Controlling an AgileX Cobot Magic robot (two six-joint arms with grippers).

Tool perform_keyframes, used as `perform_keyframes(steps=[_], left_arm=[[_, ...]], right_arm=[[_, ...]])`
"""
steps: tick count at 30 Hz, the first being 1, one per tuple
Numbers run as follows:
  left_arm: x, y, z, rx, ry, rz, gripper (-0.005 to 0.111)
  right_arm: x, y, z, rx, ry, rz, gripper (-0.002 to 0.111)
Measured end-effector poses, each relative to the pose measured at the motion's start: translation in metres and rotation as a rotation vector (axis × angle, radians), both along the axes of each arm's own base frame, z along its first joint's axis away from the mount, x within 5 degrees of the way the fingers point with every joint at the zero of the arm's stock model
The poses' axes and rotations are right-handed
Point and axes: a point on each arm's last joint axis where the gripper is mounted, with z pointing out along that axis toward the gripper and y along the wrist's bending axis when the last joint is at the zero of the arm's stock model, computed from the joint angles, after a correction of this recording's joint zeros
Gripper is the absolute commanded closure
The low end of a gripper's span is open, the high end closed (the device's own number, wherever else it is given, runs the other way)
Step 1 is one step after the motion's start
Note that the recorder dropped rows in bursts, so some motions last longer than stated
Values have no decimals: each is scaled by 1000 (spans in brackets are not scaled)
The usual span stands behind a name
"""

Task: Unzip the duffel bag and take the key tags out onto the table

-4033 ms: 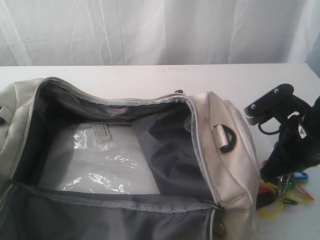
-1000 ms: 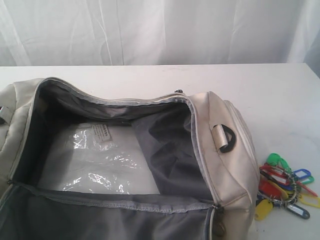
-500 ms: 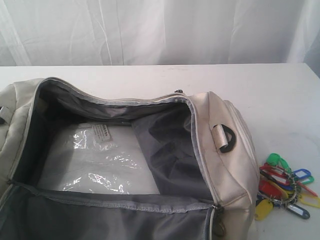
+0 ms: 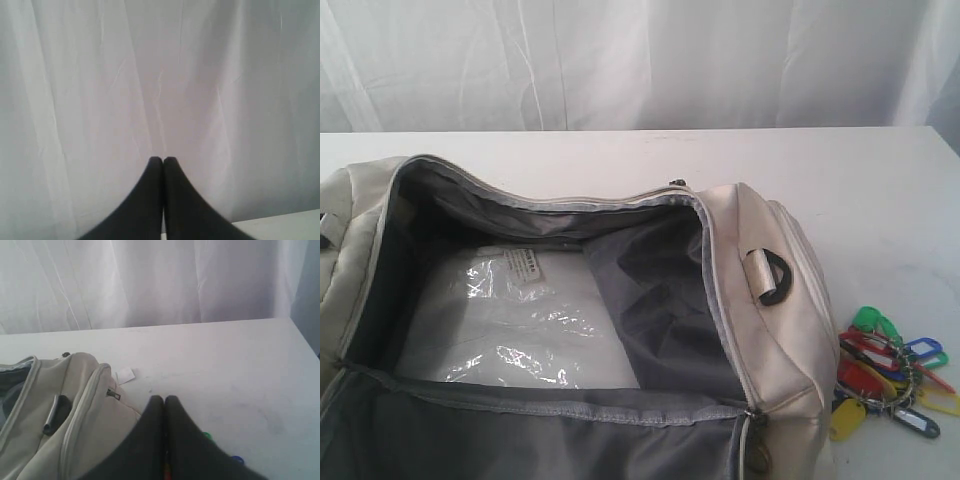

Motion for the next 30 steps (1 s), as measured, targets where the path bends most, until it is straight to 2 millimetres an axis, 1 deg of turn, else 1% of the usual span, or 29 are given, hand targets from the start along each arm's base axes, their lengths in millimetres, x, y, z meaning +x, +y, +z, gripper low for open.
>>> perform_keyframes(steps=[15,16,18,20,23,30], left_arm=[[0,-2,-1,10,-3,-14,107],[1,-3,-3,32,5,-19,107],[4,-11,-14,155,47,-59,107],[6,-17,-30,250,152,-116,107],[10,-17,-48,236,299,-134,107],[13,-9,-59,185,418,-63,107]], right_arm=[[0,0,0,0,0,0,108],[0,0,0,0,0,0,108],[0,0,0,0,0,0,108],[0,0,0,0,0,0,108],[0,0,0,0,1,0,108],[0,0,0,0,1,0,108]])
